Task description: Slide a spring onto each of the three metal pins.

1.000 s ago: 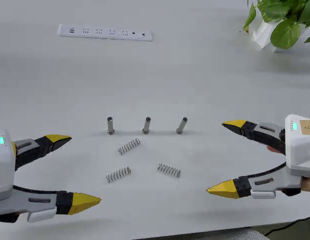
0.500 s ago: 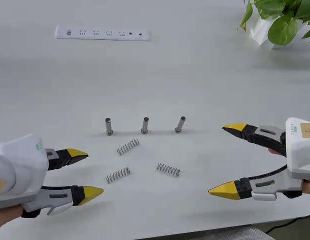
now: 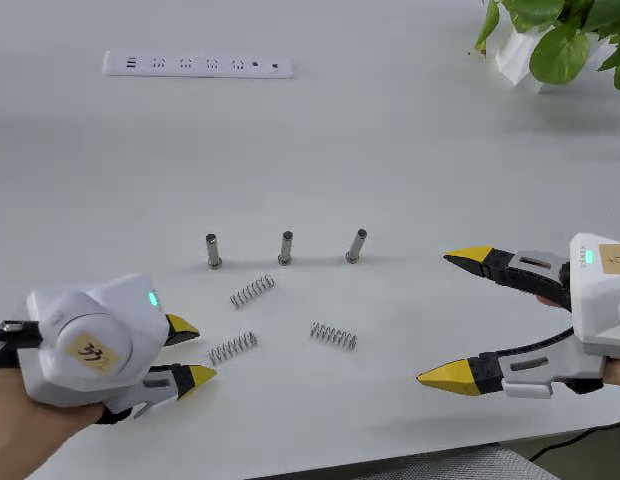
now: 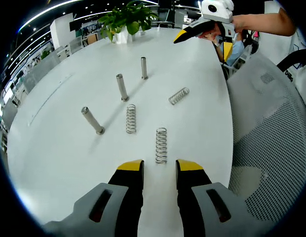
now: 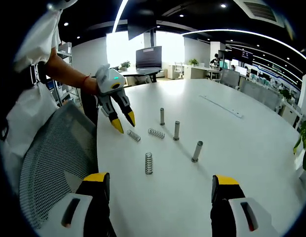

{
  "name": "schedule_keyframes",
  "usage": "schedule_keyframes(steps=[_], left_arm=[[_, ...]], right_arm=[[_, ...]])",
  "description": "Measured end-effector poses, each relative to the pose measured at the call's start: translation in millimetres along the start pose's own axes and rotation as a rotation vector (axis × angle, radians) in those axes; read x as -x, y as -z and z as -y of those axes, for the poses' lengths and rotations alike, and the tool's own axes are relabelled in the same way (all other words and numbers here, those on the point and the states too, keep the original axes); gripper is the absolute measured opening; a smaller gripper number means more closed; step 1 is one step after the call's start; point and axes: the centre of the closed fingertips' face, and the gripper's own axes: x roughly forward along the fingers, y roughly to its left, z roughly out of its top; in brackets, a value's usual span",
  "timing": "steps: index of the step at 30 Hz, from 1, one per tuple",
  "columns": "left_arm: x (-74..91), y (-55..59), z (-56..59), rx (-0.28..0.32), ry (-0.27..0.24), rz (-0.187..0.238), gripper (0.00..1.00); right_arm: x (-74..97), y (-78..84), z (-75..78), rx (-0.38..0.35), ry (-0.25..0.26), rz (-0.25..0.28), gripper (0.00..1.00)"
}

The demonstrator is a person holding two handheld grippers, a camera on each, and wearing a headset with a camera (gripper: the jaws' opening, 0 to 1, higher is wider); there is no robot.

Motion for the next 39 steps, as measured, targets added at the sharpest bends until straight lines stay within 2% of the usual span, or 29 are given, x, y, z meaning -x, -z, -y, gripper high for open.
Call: schedule_keyframes(steps=[6,12,15,16,17,20,21,25,29,32,35,36,37,39], left_arm=[[-5.4,1.0,-0.5,0.004,-0.011,-0.034,0.13],[-9.6,3.6,-1.2,0.018,-0.013,-0.066,0.11],[-10.9,3.6,-0.5,0.001,-0.012,-0.077,0.10],[-11.5,5.4,-0.1,-0.003,-0.012,-0.095,0.10],[-11.0,4.2,-1.5,-0.026,-0.017,-0.093,0.09],[-11.7,3.6,-1.6,-0.016,-0.013,-0.104,0.08],[-11.6,4.4,-2.9,-0.032,-0.017,-0.118,0.07],[-11.9,4.4,-1.3,-0.047,-0.009,-0.128,0.08],[-11.8,4.0,-0.4,-0.015,0.003,-0.106,0.08],[-11.5,3.6,-0.4,0.050,0.009,-0.070,0.09],[-10.7,4.2,-2.0,0.087,0.012,-0.046,0.09],[-10.5,3.2,-1.0,0.138,0.017,-0.026,0.09],[-10.3,2.9,-1.9,0.157,0.019,-0.014,0.09],[-9.4,4.4,-4.4,0.173,0.015,-0.004,0.08]], right_arm=[[0.0,0.0,-1.0,-0.002,0.003,-0.002,0.83],[-0.4,1.9,-2.7,-0.005,-0.001,-0.009,0.82],[-0.5,3.2,-1.8,-0.010,0.002,-0.008,0.81],[-0.4,4.3,-1.3,-0.010,0.002,-0.009,0.81],[-0.5,4.3,-1.4,-0.010,0.002,-0.008,0.81],[-0.7,4.6,-2.4,-0.014,0.001,-0.009,0.81],[-0.8,5.0,-2.7,-0.013,0.001,-0.011,0.80],[-0.6,5.3,-3.7,-0.015,0.003,-0.010,0.80],[-0.5,6.1,-3.8,-0.020,0.007,-0.013,0.80],[-0.7,6.1,-4.2,-0.021,0.007,-0.014,0.80],[-0.9,6.4,-3.7,-0.025,0.009,-0.015,0.79],[-1.2,6.7,-3.9,-0.028,0.009,-0.016,0.79],[-1.4,6.9,-4.0,-0.027,0.009,-0.018,0.79],[-1.8,7.2,-4.6,-0.027,0.008,-0.020,0.79]])
